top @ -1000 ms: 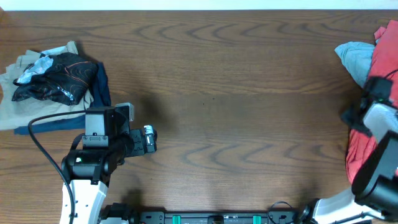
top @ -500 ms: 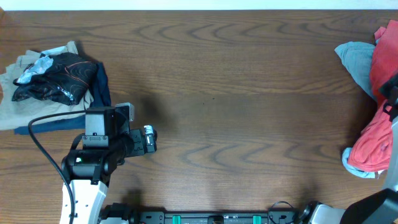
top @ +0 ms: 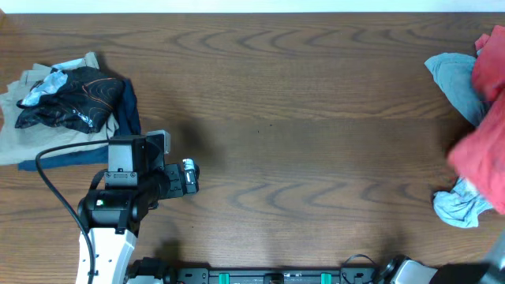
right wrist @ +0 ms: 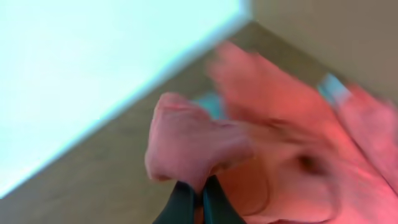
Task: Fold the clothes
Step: 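Lift the red t-shirt with the right gripper and drag it toward center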
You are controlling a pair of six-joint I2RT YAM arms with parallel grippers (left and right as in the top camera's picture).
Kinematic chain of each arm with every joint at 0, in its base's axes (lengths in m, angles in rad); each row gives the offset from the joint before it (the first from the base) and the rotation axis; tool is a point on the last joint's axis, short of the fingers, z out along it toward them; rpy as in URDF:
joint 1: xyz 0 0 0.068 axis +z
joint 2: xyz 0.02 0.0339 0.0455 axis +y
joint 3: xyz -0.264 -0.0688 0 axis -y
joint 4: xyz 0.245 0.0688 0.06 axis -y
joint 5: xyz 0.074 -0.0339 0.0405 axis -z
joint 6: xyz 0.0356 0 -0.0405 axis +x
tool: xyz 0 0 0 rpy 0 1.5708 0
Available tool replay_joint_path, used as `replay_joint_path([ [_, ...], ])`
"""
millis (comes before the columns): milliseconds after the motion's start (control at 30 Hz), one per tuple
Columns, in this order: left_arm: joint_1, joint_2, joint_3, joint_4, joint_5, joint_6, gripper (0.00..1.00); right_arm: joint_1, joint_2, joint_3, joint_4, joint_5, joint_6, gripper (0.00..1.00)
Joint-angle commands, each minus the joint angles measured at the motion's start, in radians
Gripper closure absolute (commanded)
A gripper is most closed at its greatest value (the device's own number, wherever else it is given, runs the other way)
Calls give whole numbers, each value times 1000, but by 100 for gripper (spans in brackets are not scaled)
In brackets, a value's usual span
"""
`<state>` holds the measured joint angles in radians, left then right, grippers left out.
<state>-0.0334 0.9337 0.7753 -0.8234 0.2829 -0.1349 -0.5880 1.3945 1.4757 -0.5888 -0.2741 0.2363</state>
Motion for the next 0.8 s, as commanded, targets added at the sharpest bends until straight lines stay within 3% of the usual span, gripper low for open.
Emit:
replay_joint_path([
  [0,6,1,22,-2,5,-9,2,23,-55,63,3,-536,-171,99],
  [167,6,1,22,-3,5,-9,2,82,-66,69,102,-1142,-238,99],
  [267,6,1,22,-3,5,-9,2,124,-66,69,108,-1247,-237,99],
  [500,6,1,22,-3,5,-9,2,208,-60,44,-2,-1202,-238,99],
  [767,6,1,21,-2,5,-9,2,386,-48,15,-255,-693,-320,99],
])
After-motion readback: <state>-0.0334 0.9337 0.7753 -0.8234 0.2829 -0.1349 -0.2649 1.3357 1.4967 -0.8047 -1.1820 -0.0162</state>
